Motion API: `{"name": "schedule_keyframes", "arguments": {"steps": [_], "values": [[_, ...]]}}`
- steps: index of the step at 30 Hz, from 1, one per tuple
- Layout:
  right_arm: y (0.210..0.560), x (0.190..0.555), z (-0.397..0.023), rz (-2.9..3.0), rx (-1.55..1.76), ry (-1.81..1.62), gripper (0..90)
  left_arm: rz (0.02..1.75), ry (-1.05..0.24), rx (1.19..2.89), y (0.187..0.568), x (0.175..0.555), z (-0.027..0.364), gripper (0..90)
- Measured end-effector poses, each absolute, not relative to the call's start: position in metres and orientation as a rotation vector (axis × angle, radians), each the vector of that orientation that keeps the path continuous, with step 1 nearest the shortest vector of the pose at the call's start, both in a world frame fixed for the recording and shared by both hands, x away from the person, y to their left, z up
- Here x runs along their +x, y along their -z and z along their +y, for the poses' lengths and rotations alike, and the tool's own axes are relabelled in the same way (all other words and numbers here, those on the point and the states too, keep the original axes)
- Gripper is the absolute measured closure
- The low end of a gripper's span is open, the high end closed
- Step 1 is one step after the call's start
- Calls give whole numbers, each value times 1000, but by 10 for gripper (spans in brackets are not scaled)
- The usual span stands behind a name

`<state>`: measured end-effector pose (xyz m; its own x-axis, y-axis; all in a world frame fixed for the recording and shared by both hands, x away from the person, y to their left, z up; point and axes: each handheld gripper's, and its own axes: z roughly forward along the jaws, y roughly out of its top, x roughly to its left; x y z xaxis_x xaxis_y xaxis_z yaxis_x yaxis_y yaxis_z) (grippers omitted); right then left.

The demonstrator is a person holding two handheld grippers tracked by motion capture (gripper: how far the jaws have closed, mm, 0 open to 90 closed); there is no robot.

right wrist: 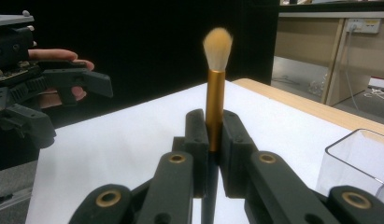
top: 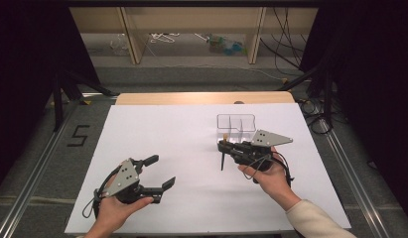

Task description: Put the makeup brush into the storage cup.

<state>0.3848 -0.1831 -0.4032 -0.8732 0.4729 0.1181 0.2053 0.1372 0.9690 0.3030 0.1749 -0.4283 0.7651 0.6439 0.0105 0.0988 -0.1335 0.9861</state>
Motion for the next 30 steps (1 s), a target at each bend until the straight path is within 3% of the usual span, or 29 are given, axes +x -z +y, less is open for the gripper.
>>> {"name": "schedule_keyframes", "arguments": {"steps": [30], "values": [[398,387,-188,2195,663,-1775,836,587,-532,1661,430,304,176,152]]}}
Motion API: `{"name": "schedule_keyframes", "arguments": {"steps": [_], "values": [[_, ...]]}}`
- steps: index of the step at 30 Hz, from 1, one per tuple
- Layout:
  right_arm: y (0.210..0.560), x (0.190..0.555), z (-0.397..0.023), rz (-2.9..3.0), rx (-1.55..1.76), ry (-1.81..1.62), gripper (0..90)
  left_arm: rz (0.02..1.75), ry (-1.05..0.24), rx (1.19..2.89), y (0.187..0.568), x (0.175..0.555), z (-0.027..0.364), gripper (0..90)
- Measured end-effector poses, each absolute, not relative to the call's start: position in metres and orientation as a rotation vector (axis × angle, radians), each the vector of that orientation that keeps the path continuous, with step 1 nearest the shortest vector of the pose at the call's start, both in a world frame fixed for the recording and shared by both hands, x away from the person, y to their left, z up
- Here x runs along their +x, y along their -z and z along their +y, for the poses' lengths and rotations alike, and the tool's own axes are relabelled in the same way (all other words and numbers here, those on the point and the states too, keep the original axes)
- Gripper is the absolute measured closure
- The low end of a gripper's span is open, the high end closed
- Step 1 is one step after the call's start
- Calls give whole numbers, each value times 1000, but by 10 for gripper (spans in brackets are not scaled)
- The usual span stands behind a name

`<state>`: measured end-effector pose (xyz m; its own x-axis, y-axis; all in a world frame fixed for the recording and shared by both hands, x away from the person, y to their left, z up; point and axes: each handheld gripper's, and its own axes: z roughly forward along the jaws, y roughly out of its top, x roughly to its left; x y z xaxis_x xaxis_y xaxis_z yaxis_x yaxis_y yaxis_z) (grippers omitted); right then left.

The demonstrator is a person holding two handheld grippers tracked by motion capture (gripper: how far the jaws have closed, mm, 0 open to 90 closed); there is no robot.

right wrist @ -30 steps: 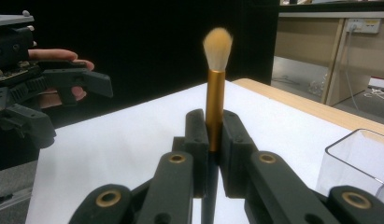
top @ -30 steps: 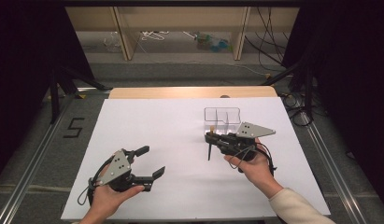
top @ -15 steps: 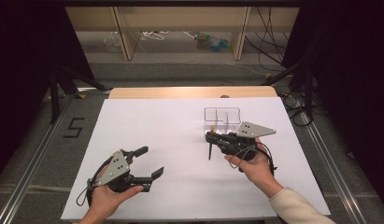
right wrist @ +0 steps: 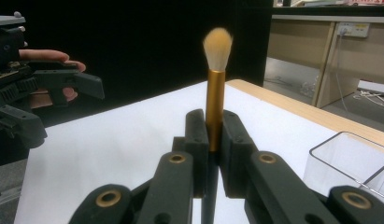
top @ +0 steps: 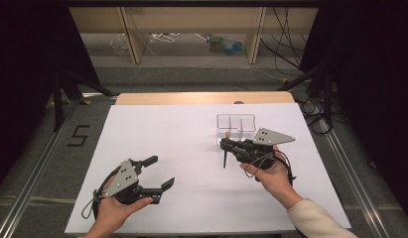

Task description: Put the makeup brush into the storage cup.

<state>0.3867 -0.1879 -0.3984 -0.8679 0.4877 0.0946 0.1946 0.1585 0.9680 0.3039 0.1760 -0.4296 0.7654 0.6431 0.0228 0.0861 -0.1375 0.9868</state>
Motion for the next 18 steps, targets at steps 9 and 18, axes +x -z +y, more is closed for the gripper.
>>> {"name": "schedule_keyframes", "arguments": {"steps": [9,18], "values": [[397,389,-191,2176,668,-1773,836,585,-531,1662,430,304,175,152],[397,389,-192,2167,675,-1775,836,587,-525,1663,430,304,175,152]]}}
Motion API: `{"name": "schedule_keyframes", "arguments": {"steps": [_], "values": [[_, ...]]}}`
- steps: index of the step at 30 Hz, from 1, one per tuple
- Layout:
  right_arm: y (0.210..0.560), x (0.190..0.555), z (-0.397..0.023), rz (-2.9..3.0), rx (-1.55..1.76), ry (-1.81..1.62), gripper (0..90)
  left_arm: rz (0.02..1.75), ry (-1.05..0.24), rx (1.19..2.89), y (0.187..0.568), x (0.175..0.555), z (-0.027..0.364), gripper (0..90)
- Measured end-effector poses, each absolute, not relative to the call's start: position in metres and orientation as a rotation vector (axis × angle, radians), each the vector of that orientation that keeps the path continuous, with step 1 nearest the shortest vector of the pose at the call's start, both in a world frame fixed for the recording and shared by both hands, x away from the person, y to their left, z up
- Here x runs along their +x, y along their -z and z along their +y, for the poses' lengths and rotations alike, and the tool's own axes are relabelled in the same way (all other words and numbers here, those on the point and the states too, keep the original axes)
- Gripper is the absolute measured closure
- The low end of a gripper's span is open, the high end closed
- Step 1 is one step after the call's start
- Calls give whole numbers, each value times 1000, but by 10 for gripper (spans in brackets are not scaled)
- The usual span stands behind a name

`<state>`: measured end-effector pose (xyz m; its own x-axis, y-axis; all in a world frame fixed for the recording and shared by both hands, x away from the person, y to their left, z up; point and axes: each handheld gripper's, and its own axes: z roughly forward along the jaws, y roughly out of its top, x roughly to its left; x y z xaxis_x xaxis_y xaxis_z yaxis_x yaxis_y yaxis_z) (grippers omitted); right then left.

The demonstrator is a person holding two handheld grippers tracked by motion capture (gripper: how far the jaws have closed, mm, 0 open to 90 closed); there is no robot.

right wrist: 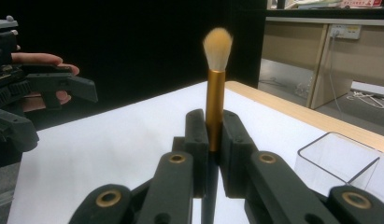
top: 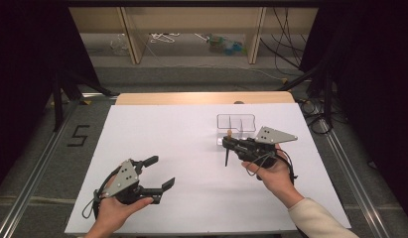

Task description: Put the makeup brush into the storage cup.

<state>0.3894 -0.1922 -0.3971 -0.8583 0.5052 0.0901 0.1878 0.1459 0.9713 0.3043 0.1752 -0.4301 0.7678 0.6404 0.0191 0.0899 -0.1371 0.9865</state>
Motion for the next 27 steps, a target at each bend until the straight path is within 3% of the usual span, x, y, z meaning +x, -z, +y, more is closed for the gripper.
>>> {"name": "schedule_keyframes", "arguments": {"steps": [27], "values": [[394,392,-199,2145,678,-1751,836,578,-527,1668,431,305,175,153]]}}
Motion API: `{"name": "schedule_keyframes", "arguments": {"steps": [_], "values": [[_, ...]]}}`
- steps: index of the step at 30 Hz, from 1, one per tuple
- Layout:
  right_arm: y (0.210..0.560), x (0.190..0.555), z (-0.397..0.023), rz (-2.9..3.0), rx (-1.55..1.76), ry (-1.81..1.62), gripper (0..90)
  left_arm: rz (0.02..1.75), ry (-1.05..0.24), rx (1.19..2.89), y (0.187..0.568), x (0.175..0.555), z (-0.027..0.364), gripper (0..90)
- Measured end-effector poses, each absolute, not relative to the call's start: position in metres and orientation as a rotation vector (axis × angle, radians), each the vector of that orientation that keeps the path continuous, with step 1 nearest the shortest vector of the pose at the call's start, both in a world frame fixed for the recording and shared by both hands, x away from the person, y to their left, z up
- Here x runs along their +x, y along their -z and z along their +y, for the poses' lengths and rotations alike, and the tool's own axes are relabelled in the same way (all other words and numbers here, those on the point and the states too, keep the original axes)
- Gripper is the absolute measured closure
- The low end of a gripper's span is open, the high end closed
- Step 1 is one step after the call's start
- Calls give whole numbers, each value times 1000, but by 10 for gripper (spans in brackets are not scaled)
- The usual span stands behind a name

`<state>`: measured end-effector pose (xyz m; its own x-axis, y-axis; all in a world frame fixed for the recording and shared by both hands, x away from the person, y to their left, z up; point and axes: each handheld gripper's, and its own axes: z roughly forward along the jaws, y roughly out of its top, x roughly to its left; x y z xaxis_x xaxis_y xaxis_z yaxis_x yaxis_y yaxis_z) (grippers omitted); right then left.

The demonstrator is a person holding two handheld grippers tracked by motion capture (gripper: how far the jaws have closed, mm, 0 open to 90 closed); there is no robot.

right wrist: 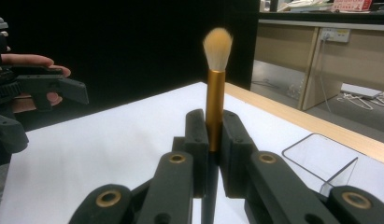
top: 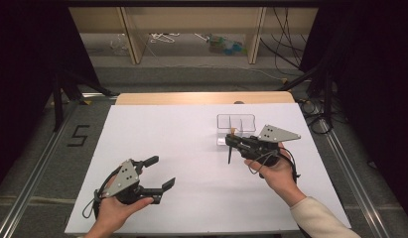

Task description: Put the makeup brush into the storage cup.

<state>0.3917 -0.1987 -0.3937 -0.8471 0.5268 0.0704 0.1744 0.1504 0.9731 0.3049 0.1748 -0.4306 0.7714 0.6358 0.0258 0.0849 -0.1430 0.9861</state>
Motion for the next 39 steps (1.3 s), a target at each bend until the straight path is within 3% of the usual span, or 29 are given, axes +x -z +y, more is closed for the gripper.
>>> {"name": "schedule_keyframes", "arguments": {"steps": [39], "values": [[390,397,-210,2095,709,-1738,836,586,-528,1668,431,304,174,154]]}}
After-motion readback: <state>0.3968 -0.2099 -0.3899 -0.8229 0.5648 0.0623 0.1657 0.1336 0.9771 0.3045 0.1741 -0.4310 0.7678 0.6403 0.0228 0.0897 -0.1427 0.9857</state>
